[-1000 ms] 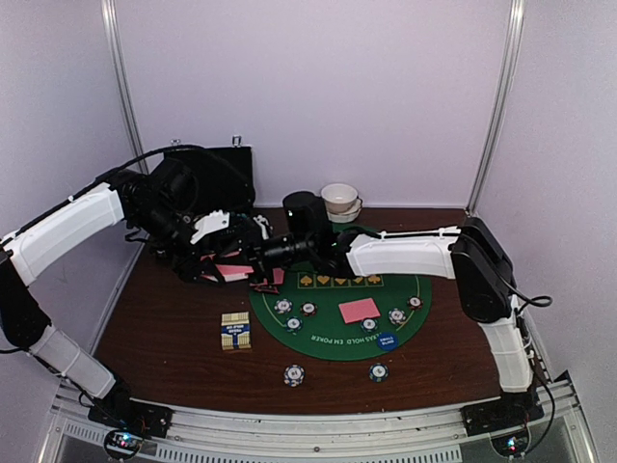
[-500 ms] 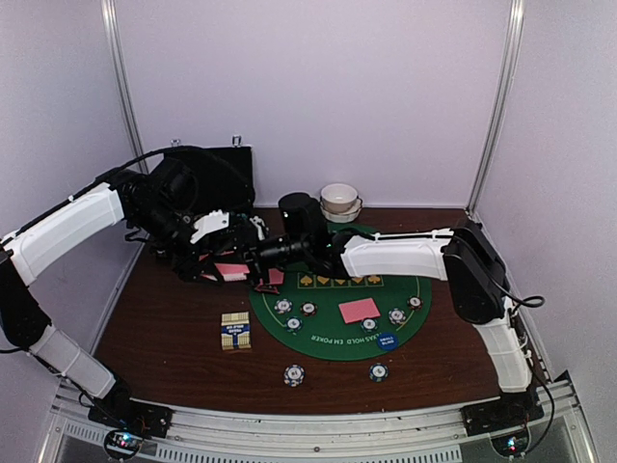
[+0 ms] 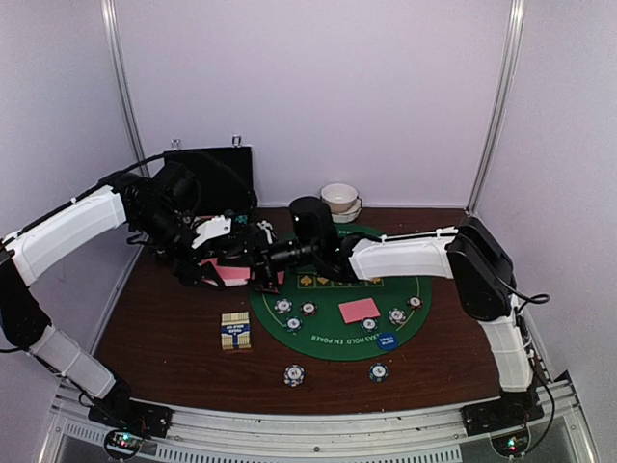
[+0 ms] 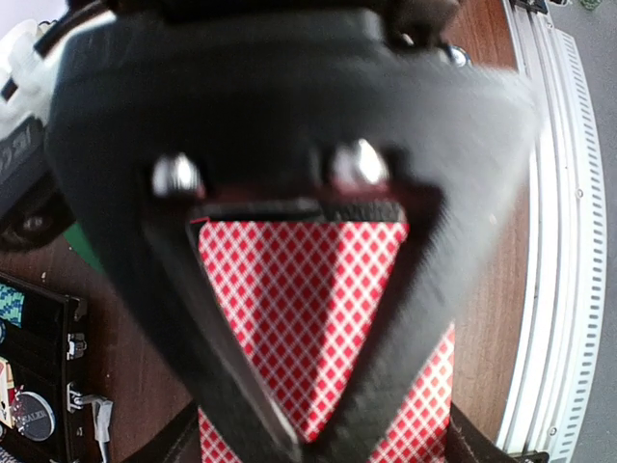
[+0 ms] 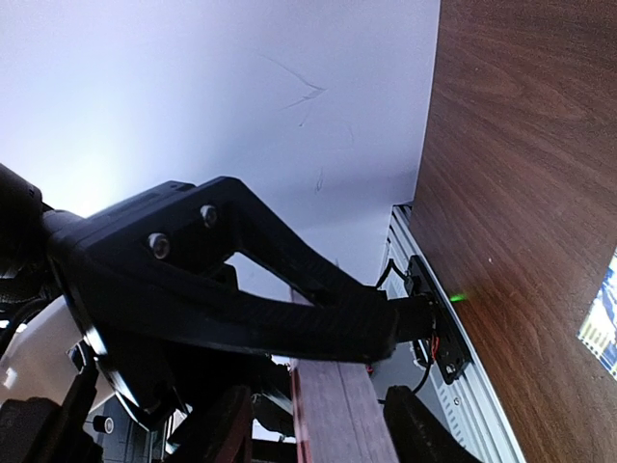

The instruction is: Distribute texas hold em gaming equipment

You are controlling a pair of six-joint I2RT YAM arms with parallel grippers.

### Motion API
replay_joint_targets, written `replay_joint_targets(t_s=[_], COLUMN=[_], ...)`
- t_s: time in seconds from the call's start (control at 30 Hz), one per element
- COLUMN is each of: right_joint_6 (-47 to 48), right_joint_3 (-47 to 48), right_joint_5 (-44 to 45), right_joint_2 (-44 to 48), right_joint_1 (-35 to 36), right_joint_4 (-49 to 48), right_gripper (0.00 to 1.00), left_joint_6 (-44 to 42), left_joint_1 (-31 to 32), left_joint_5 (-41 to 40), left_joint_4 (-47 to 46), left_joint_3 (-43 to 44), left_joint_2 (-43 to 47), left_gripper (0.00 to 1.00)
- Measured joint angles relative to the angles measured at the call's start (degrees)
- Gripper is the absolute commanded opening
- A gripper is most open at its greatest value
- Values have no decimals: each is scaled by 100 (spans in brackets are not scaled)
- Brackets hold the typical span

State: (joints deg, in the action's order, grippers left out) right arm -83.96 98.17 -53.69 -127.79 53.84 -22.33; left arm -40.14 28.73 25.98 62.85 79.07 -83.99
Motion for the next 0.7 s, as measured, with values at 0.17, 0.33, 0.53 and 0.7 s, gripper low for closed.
replay_joint_targets(t_s=[0.17,0.33,0.53,0.7], right_joint_6=[35,11,-57,-92], right_joint_3=[-227,-247,-247,-245], right_joint_5=[-96,-136,-138,-133], right_joint_2=[146,188,186,181], right_joint_1=[-98,-127,-120,-111], right_joint_4=[-11,-15,-2,-4], right_gripper=[31,21,4,0], left_joint_6=[-52,-68,-87,-133], left_joint_1=[-2,-2,-2,-2], left_joint_5=[0,7,0,-9], left_joint_4=[2,-17,-11,11], left_joint_3=[-22,-22,-20,-20], left_joint_2=[0,7,7,7], left_gripper=[0,0,29,75])
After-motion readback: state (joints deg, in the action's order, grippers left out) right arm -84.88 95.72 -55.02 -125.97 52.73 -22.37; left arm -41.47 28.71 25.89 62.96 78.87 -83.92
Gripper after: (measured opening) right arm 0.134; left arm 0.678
